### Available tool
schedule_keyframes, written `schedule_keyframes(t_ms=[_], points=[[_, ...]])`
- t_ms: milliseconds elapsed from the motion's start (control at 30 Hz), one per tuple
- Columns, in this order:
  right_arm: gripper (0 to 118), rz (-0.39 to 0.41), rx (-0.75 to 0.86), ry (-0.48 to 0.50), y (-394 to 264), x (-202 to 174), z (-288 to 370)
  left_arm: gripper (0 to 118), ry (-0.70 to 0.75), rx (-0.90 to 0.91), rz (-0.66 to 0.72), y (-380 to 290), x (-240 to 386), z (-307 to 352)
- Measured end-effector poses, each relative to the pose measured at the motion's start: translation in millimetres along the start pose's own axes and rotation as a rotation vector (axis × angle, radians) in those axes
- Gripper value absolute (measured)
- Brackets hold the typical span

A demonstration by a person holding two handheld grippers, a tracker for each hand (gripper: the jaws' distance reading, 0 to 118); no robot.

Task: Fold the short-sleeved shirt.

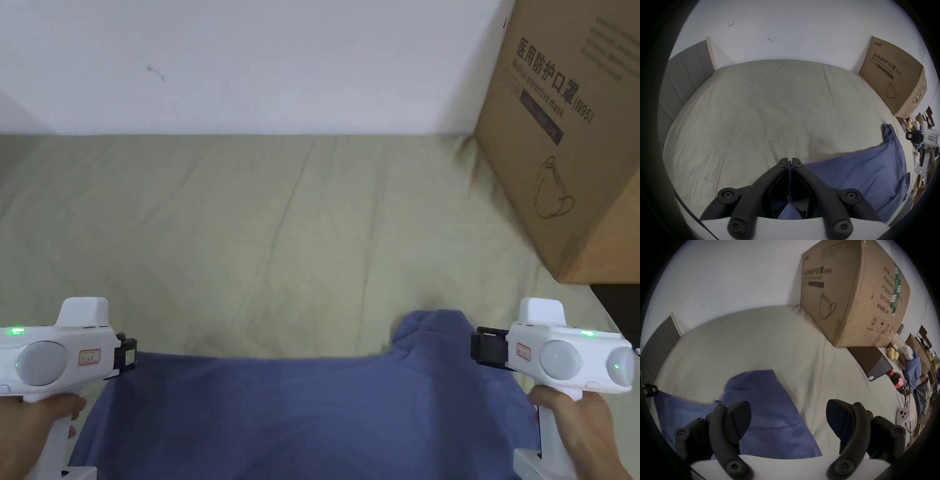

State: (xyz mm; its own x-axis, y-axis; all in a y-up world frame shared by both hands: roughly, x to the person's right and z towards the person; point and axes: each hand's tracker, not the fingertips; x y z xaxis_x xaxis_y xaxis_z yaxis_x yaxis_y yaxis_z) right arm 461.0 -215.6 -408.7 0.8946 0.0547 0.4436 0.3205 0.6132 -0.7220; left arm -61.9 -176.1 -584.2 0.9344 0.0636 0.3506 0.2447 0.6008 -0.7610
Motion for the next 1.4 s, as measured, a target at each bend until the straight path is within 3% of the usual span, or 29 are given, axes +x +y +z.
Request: schedule_keyframes(t_ms=[133, 233, 367, 433, 567, 767, 1100, 1333, 1400], points=[[94, -0.045, -0.104, 0.041, 4, 5, -39, 0, -0.016, 0.011, -0.006, 1, 3, 13], [85, 0.023, -0.178, 0.027, 1, -4, -60, 0, -0.013, 0.011, -0.005, 1, 2, 14], [42, 0.042, -0.149, 0.036, -4, -9, -58, 0, -0.008, 0.003, 0.013, -3, -2, 14], [1, 0.099, -0.13, 0.021, -5, -14, -44, 0, -0.007, 0.001, 0.015, -6, -3, 16], [1, 0.109, -0.074, 0.048, -5, -1, -21, 0, 0.004, 0.007, 0.028, -14, -5, 24], [1, 0.065, 0.1, 0.145, -17, 12, 78, 0, 0.015, 0.02, 0.065, -31, -5, 54], [1, 0.024, 0.249, 0.238, -94, 34, 226, 0, 0.015, 0.052, 0.101, -95, -26, 130], [1, -0.039, 0.265, 0.275, -169, 46, 262, 0, 0.007, 0.047, 0.12, -163, -29, 160], [1, -0.054, 0.25, 0.271, -188, 53, 246, 0, 0.012, 0.035, 0.133, -183, -36, 151]])
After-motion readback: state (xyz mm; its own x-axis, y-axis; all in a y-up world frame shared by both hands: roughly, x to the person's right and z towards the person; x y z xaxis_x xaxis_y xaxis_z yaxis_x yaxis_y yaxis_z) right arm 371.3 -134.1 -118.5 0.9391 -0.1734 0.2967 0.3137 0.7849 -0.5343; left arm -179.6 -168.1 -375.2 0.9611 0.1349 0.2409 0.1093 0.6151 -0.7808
